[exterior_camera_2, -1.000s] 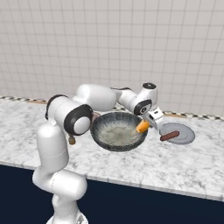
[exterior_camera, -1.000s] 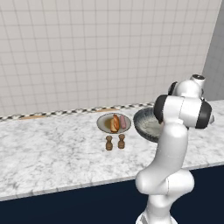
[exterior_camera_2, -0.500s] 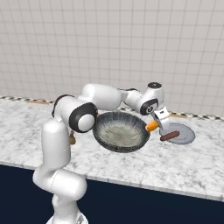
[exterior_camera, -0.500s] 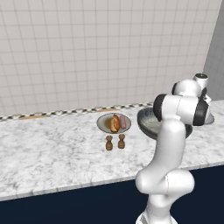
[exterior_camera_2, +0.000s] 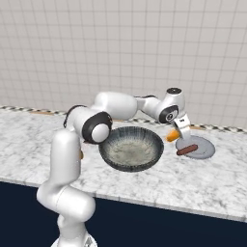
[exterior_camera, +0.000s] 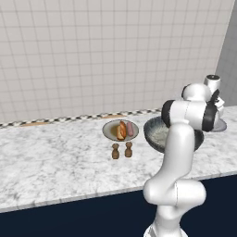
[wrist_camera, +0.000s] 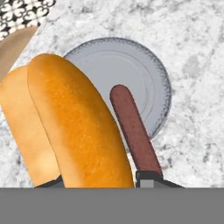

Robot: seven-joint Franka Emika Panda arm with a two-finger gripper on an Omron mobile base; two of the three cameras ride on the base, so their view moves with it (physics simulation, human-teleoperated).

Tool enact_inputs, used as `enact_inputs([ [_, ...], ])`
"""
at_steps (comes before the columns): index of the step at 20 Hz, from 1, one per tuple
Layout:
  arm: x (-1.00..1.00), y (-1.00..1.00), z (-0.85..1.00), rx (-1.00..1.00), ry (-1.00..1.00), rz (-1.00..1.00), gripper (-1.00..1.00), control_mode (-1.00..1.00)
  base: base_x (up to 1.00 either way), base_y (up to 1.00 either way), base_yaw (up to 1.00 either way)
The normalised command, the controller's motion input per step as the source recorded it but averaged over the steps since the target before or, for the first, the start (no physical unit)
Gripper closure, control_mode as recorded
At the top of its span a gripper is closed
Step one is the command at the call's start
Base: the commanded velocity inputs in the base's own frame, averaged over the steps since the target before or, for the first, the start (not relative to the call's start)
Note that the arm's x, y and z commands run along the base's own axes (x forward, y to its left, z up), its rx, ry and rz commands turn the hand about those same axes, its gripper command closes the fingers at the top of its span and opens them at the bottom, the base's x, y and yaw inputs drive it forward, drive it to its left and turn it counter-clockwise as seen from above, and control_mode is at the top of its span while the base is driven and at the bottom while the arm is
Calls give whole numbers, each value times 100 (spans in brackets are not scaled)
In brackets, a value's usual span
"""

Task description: Place one bun and one sausage from the bowl on each plate.

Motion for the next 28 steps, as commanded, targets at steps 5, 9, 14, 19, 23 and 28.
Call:
enact_inputs([
  [5,16,-27,-8,0,1,0,100,-100,0,0,0],
  [9,18,0,-23,-3,2,0,100,-100,0,0,0],
  [14,46,-17,-20,-7,0,0,100,-100,0,0,0],
  [19,22,-33,-4,-2,0,-5,-100,-100,0,0,0],
  [23,-3,-34,5,3,0,-12,-100,-100,0,0,0],
  [28,-33,-1,12,3,-6,-10,-100,-100,0,0,0],
])
